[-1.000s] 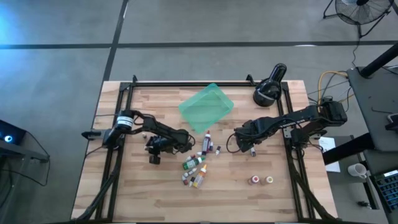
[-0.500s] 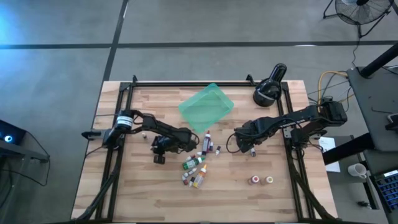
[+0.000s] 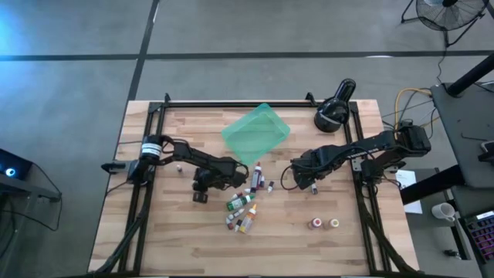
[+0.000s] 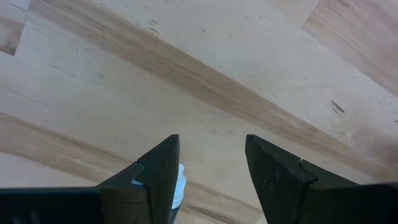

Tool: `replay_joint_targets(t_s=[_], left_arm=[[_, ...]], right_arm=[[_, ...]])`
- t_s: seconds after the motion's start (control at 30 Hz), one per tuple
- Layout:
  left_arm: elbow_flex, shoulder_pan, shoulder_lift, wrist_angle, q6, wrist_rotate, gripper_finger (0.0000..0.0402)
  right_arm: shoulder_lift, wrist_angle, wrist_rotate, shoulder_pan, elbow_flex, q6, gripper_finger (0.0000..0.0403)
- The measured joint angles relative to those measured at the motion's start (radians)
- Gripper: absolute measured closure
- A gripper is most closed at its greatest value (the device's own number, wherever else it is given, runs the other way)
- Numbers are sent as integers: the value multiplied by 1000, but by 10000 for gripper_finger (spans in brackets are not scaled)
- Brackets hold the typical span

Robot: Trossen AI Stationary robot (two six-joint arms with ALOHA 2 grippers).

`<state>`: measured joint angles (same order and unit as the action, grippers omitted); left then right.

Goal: Pick & Place food coloring
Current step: Adjust the pink small food coloring bottle, then adjust the green small food coloring bottle

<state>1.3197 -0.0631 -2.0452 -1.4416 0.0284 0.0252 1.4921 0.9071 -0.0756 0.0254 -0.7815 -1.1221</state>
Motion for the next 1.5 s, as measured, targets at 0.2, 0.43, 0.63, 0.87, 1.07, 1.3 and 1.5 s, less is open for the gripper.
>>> replay_joint_targets(t_s=[0.2, 0.43, 0.63, 0.87, 1.07, 1.3, 1.5], left_arm=[[3, 0, 4, -5, -6, -51, 260], [9, 0, 16, -17, -13, -80, 255], [48, 2, 49, -9, -15, -80, 255], [110, 10, 106, -3, -48, -68, 255], [136, 23, 191, 89, -63, -35, 255], [133, 27, 253, 130, -85, -80, 255], [133, 23, 329, 105, -120, -117, 255]], right_arm=[[0, -1, -3, 0, 0, 0, 225], [0, 0, -3, 0, 0, 0, 225], [0, -1, -4, 0, 0, 0, 225], [0, -2, -4, 0, 0, 1, 225], [0, -7, -4, 0, 0, 7, 225], [0, -98, -7, 1, 0, 163, 225], [0, -165, -7, 4, -17, 400, 225]])
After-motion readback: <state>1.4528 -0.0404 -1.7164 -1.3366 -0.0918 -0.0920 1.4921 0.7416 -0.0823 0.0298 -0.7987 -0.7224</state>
